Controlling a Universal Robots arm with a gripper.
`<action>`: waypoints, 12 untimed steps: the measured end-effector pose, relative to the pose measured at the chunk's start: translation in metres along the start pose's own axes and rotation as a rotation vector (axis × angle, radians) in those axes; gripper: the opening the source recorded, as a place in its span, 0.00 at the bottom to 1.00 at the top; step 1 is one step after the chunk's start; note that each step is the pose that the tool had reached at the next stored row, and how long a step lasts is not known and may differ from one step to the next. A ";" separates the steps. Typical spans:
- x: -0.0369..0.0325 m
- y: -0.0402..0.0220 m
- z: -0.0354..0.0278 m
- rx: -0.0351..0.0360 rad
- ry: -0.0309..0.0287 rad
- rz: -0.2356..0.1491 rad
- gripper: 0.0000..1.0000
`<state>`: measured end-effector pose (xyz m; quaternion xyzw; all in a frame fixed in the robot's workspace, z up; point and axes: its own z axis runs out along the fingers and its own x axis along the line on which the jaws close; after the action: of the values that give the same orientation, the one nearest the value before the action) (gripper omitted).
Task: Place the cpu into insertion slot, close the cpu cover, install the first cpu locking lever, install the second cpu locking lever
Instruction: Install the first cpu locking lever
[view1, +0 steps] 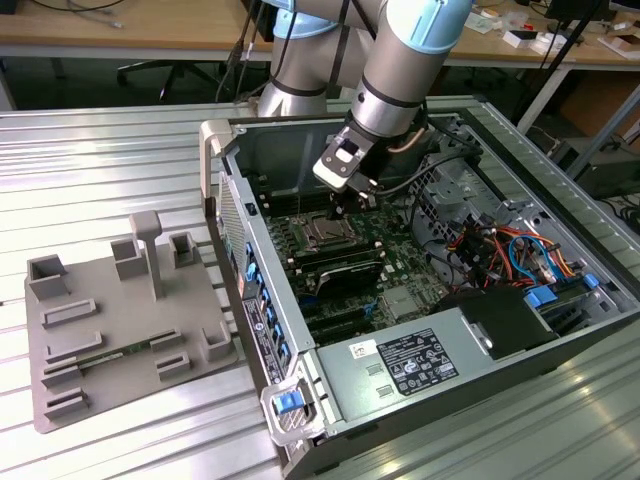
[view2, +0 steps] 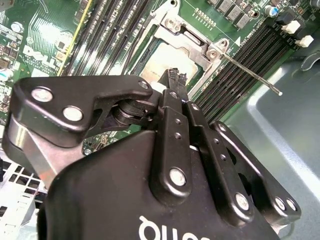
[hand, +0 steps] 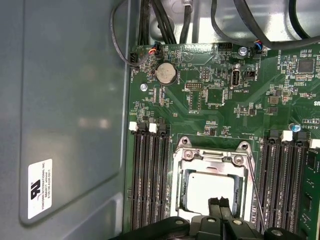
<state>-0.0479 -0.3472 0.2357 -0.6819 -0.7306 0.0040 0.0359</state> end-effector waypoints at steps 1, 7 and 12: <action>0.0000 0.0000 0.0000 0.0002 -0.0001 -0.004 0.11; 0.0000 0.0000 0.0000 0.0022 -0.0026 -0.048 0.11; 0.0000 0.0000 0.0000 0.0038 -0.0044 -0.080 0.11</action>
<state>-0.0479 -0.3472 0.2356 -0.6519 -0.7574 0.0054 0.0357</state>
